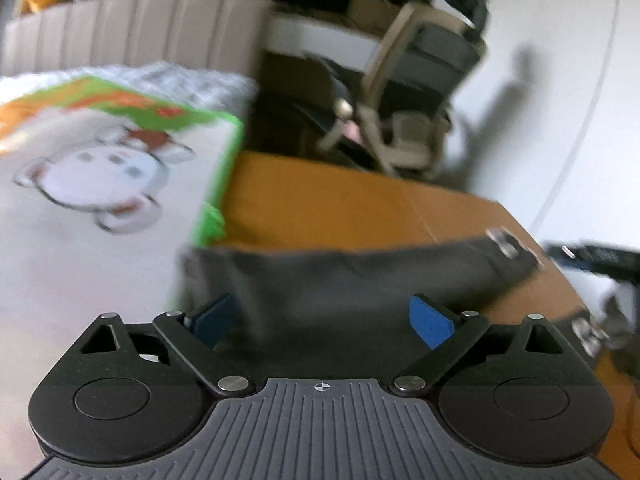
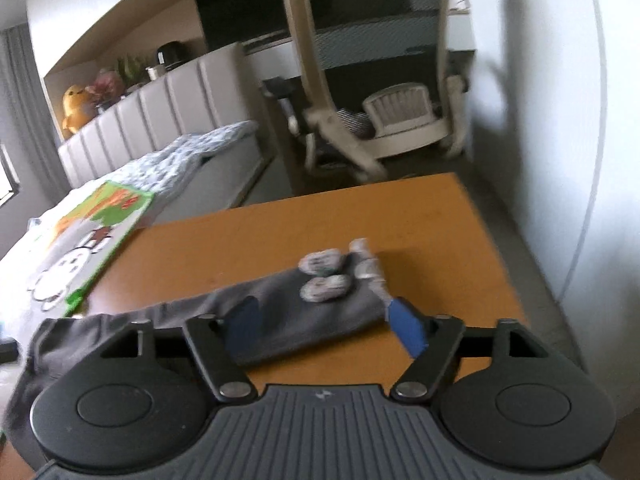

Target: Fold clothes

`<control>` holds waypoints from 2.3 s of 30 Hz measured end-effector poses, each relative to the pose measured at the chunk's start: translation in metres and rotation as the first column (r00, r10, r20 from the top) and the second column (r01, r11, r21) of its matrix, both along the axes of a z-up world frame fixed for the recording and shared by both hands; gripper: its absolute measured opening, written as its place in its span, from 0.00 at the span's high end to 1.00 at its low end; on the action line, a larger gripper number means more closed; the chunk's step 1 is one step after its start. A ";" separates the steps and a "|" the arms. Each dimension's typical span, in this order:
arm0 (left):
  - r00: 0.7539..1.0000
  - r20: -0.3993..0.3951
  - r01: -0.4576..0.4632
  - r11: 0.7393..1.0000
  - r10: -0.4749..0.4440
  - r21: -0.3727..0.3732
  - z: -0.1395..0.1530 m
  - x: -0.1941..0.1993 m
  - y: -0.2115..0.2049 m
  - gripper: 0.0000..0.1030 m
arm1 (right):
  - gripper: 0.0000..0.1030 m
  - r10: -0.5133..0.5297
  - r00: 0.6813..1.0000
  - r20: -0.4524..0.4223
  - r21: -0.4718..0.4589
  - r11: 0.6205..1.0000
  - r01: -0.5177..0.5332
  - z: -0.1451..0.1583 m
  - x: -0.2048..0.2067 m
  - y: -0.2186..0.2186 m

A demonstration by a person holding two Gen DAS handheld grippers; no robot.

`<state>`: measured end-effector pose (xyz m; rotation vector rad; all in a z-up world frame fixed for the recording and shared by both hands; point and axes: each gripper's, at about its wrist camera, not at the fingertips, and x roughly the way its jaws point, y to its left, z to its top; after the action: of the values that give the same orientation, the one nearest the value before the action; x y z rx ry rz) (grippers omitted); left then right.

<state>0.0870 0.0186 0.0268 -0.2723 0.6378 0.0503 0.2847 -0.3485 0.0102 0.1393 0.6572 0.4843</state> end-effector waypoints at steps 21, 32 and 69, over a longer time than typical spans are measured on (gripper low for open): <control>0.999 -0.019 0.030 0.999 -0.031 -0.034 -0.033 -0.010 -0.012 0.00 | 0.02 0.062 0.998 -0.003 -0.154 0.986 -0.062 -0.022 -0.047 0.024; 0.997 -0.078 0.012 0.998 -0.017 -0.055 -0.022 -0.037 -0.029 0.00 | 0.00 0.119 0.993 -0.002 -0.159 0.980 -0.118 -0.022 -0.127 -0.018; 1.000 -0.022 -0.017 0.993 0.019 0.114 -0.036 0.055 -0.021 0.00 | 0.00 0.081 0.996 0.034 -0.314 0.947 -0.066 -0.035 -0.029 0.054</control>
<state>0.1417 -0.0026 -0.0096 -0.1677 0.6529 0.1069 0.2552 -0.2950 -0.0244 -0.1971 0.6871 0.4472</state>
